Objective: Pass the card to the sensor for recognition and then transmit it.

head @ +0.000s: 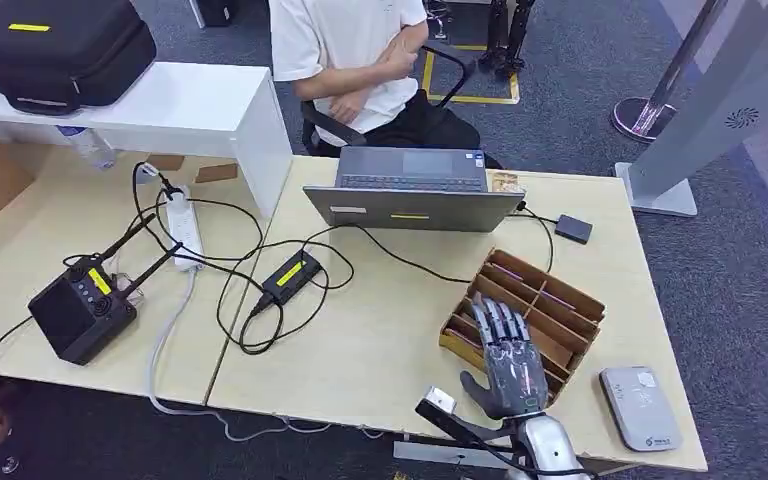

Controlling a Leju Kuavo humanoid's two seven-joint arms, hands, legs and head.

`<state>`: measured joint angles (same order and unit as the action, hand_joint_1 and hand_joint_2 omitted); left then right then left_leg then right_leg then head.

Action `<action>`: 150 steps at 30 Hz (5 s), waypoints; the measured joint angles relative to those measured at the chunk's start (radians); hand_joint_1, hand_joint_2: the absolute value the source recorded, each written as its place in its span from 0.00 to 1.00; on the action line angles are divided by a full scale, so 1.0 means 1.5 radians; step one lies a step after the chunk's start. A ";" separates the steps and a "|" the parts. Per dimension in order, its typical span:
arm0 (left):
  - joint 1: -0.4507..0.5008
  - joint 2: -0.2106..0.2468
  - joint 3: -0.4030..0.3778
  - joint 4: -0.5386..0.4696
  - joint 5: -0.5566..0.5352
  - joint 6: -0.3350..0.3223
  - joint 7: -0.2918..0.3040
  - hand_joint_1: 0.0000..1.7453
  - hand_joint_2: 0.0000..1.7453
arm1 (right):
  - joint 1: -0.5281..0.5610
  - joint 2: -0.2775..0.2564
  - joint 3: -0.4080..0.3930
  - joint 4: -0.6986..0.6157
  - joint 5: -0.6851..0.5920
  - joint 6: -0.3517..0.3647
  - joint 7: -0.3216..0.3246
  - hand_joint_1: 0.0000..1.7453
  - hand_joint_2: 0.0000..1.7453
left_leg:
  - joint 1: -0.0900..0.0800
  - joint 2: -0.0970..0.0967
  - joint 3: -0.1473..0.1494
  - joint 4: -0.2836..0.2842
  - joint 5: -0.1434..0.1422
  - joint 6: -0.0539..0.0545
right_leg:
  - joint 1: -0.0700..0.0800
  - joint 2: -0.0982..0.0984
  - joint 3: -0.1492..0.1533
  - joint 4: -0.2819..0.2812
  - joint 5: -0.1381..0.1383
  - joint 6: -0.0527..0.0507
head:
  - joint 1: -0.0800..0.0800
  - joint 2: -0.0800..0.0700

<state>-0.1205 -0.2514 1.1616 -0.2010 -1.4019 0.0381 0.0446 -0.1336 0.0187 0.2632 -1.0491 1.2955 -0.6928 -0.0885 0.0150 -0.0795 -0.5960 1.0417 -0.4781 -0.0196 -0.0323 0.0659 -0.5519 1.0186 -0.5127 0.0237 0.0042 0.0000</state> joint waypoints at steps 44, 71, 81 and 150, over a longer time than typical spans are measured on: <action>0.000 0.000 0.000 0.000 -0.004 0.003 -0.004 0.00 1.00 | -0.017 0.002 0.000 0.018 -0.013 -0.008 -0.021 1.00 1.00 | 0.000 0.000 0.001 0.000 0.000 0.000 | 0.000 0.000 0.001 0.000 0.000 0.000 | 0.000 0.000; 0.000 0.000 -0.006 0.000 -0.011 0.027 0.001 0.00 1.00 | -0.019 0.002 0.001 0.013 -0.037 -0.008 -0.018 1.00 1.00 | 0.000 0.000 0.002 0.000 0.000 0.000 | 0.000 0.000 0.002 0.000 0.000 0.000 | 0.000 0.000; -0.001 0.000 -0.006 0.000 -0.012 0.027 0.003 0.00 1.00 | -0.035 -0.013 0.022 -0.011 -0.074 -0.007 0.002 1.00 1.00 | 0.000 0.000 0.002 0.000 0.000 0.000 | 0.000 0.000 0.002 0.000 0.000 0.000 | 0.000 0.000; -0.003 0.002 -0.050 0.000 -0.069 0.007 0.003 0.00 1.00 | -0.532 -0.106 0.130 -0.026 -0.130 0.113 0.092 1.00 1.00 | 0.000 0.001 -0.003 0.000 0.005 -0.001 | 0.000 0.001 -0.004 0.002 0.005 0.000 | 0.000 0.000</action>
<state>-0.1249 -0.2480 1.0861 -0.2010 -1.5057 0.0481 0.0484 -0.9321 -0.1396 0.4582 -1.0876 1.1006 -0.5234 0.0488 0.0148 -0.0774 -0.6001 1.0422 -0.4711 -0.0211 -0.0330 0.0682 -0.5579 1.0222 -0.5058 0.0234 0.0042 -0.0004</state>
